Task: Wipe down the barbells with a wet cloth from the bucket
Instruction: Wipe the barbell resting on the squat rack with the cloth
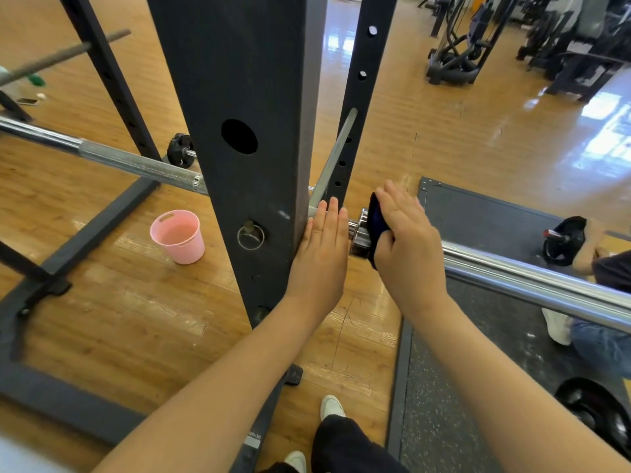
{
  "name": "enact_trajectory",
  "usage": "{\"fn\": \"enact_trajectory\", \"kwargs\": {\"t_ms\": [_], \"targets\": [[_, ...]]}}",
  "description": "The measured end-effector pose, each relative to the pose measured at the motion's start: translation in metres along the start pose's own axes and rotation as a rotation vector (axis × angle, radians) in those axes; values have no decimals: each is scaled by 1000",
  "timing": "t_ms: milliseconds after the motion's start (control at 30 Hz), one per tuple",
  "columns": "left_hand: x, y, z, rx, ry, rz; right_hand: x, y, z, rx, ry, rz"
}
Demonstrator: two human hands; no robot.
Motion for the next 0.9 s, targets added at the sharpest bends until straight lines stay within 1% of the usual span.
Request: {"fn": "enact_trajectory", "kwargs": {"t_ms": [67, 200, 367, 467, 533, 600, 667, 733, 800, 833, 900], "targets": [[0, 1, 1, -3, -10, 5, 1, 3, 0, 17, -18, 45], [-1, 2, -1, -92, 15, 29, -22, 22, -10, -21, -27, 211], [0, 2, 0, -130, -19, -12, -42, 18, -16, -63, -115, 273], [0, 2, 0, -107, -17, -5, -45, 13, -14, -73, -110, 266], [1, 1, 0, -91, -15, -4, -33, 15, -10, -63, -69, 220], [-1, 2, -1, -83, -7, 15, -21, 21, -6, -54, -32, 206], [-1, 2, 0, -76, -11, 12, -21, 24, -3, -80, -54, 240], [-1, 1, 0, -70, -19, -10, -35, 24, -5, -143, -120, 319], [0, 2, -1, -80, 4, 12, -52, 19, -6, -156, -152, 350], [0, 2, -1, -91, 9, 31, -55, 15, -7, -135, -130, 324], [2, 1, -1, -102, -6, 19, -44, 6, -8, -102, -61, 203]]}}
Point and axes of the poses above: each hand's wrist, its own x-axis towards the middle knuckle, its own y-axis out of the palm, z = x × y, the point moved 4 cm from there along x, towards the middle knuckle, and after that the axes turned 12 degrees about x, right-handed, at the moved point
